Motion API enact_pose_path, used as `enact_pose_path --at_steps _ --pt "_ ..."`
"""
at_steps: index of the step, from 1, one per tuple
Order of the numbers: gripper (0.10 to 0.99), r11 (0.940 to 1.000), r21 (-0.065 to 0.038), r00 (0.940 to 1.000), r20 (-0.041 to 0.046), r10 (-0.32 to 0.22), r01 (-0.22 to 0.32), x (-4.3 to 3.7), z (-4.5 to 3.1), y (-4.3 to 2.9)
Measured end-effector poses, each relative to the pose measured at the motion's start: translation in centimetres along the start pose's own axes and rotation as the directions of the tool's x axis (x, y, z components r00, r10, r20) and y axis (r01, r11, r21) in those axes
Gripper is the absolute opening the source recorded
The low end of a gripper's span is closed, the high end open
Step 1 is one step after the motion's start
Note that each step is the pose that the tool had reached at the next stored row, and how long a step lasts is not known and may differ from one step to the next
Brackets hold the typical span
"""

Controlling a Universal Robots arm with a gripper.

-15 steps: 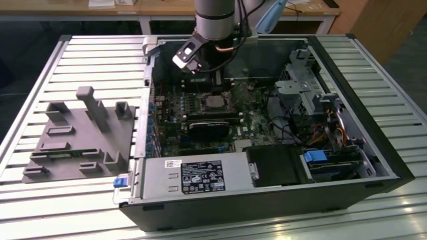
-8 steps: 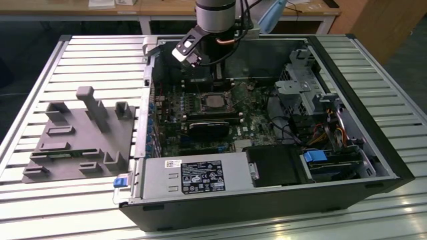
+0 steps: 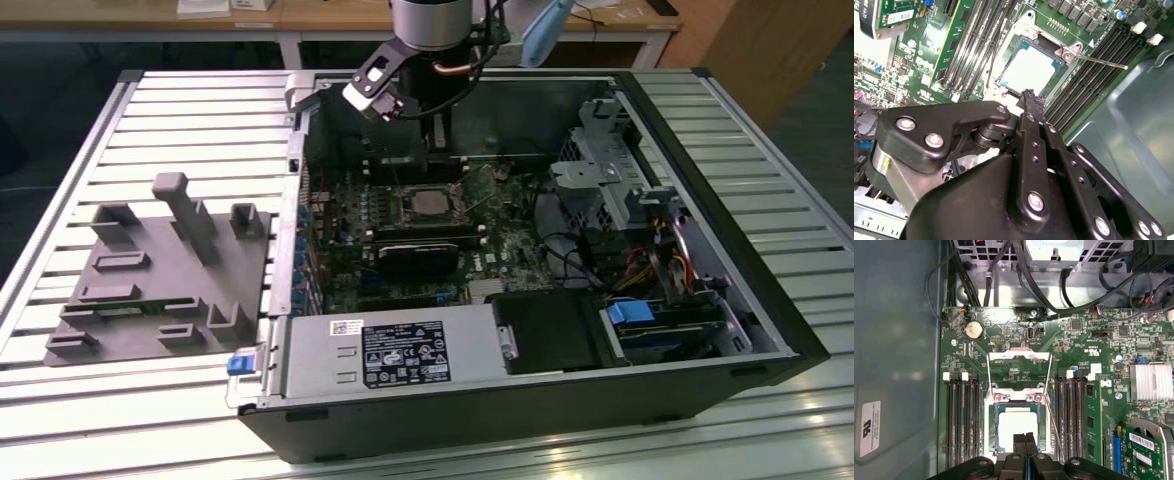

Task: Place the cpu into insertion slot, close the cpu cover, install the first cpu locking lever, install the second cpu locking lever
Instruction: 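Place the cpu into insertion slot, then close the cpu cover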

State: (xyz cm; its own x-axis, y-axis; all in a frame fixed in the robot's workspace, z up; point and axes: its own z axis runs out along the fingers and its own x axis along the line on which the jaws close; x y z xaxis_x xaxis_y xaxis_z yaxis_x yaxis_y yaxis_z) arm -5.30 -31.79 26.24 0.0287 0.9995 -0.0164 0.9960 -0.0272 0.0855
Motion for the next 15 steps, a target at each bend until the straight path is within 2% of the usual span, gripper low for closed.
enact_pose_path --at_steps 11,15 --pt "0.102 1.0000 0.000 1.0000 -0.0003 0.000 0.000 0.00 0.00 0.02" --pt "0.102 1.0000 0.000 1.0000 -0.0005 0.000 0.000 0.01 0.03 0.44"
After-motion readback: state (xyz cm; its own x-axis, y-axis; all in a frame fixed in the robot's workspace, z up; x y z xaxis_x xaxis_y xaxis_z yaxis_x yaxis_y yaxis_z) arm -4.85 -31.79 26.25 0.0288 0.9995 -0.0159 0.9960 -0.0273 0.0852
